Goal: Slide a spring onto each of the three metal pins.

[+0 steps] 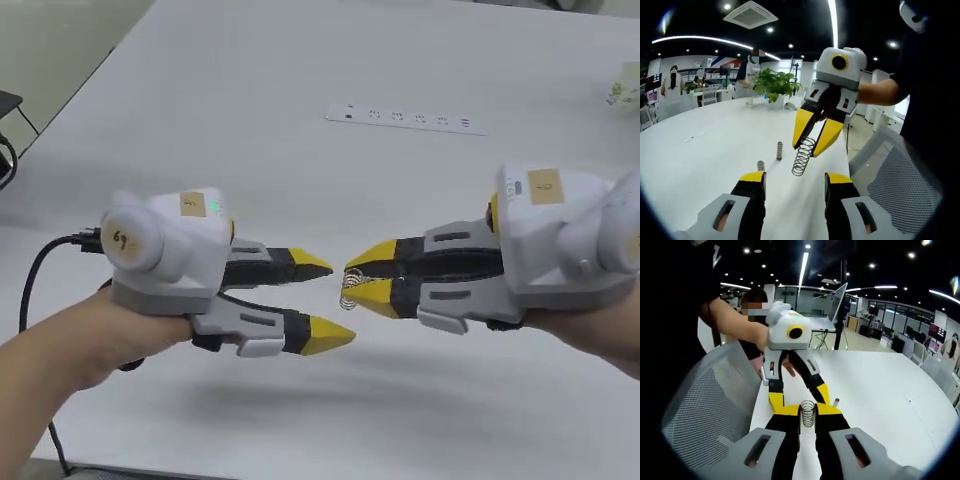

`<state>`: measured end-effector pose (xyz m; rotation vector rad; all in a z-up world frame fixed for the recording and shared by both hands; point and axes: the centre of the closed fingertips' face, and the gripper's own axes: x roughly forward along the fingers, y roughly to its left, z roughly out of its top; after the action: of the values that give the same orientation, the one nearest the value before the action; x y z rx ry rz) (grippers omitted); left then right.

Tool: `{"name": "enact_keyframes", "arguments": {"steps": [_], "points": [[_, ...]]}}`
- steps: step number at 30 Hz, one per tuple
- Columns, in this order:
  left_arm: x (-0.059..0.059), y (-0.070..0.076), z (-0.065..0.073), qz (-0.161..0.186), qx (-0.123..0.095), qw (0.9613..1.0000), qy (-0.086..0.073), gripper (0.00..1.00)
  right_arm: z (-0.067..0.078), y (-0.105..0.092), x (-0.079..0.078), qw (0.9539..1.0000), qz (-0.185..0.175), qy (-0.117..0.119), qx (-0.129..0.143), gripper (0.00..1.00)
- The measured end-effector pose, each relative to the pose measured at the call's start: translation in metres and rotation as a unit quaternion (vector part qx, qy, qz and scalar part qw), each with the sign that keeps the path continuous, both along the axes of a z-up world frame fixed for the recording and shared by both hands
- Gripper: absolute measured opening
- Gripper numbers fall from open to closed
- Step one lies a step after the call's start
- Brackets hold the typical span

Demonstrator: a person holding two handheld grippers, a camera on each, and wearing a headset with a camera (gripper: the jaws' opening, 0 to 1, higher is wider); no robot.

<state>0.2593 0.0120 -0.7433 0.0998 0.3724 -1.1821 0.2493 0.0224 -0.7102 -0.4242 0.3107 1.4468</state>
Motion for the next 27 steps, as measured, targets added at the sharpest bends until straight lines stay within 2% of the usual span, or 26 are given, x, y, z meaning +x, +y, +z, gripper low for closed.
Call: {"name": "enact_keyframes", "arguments": {"steps": [9,16,19,22,23,27], "points": [[0.003,0.022,0.001,0.035,0.0,0.9994,-0.004,0.55,0.0,-0.002,0.006,0.9998,-0.017,-0.001,0.008,0.08],[0.006,0.042,0.006,0.065,-0.007,0.9978,-0.011,0.59,-0.001,-0.003,0.01,0.9995,-0.03,0.002,0.012,0.08],[0.008,0.051,0.006,0.077,-0.01,0.9969,-0.009,0.65,-0.002,-0.004,0.011,0.9994,-0.032,0.001,0.011,0.08],[0.007,0.058,0.004,0.084,-0.016,0.9964,-0.002,0.71,-0.003,-0.005,0.011,0.9994,-0.034,0.0,0.01,0.08],[0.007,0.06,0.003,0.09,-0.017,0.9958,0.004,0.75,-0.003,-0.006,0.011,0.9994,-0.035,0.001,0.01,0.08],[0.006,0.068,-0.003,0.098,-0.009,0.9951,0.009,0.85,-0.005,-0.007,0.012,0.9993,-0.037,0.0,0.009,0.08]]}}
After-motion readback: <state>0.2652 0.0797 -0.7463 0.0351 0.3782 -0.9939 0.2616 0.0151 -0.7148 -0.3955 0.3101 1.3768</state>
